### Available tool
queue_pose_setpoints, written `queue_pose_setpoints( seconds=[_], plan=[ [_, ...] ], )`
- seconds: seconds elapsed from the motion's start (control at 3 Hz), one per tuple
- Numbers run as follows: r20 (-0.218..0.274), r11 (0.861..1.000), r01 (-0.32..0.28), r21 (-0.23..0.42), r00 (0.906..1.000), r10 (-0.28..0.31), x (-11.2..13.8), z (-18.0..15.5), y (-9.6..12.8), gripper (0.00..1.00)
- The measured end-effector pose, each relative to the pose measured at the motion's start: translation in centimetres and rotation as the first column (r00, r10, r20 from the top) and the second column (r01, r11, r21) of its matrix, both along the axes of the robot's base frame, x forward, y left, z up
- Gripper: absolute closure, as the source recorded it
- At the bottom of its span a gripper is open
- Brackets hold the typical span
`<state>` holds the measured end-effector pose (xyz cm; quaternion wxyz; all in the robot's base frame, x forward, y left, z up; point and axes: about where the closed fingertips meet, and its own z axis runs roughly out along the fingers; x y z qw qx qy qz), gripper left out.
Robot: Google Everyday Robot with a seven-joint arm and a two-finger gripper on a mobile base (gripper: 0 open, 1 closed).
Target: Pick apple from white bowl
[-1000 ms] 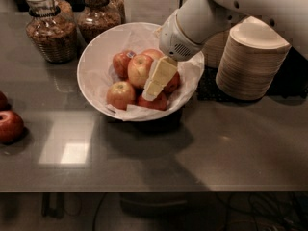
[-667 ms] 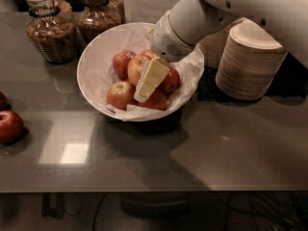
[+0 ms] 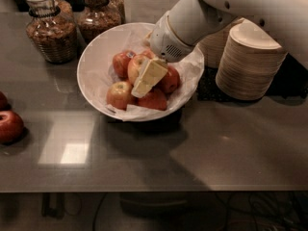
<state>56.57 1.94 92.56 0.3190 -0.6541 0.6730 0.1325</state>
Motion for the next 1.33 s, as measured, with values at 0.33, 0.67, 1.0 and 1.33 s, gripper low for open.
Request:
queue_pose_setpoints(
  seconds=[0.33, 0.67, 1.0, 1.33],
  plan=[
    [0.0, 1.0, 0.0, 0.0, 1.0, 0.0, 0.0, 0.0, 0.0, 0.42],
    [0.0, 1.0, 0.0, 0.0, 1.0, 0.0, 0.0, 0.0, 0.0, 0.66],
    [0.0, 1.0, 0.0, 0.0, 1.0, 0.0, 0.0, 0.0, 0.01, 0.89],
    [0.0, 1.0, -0.001, 0.0, 1.0, 0.001, -0.01, 0.0, 0.01, 1.0]
  ],
)
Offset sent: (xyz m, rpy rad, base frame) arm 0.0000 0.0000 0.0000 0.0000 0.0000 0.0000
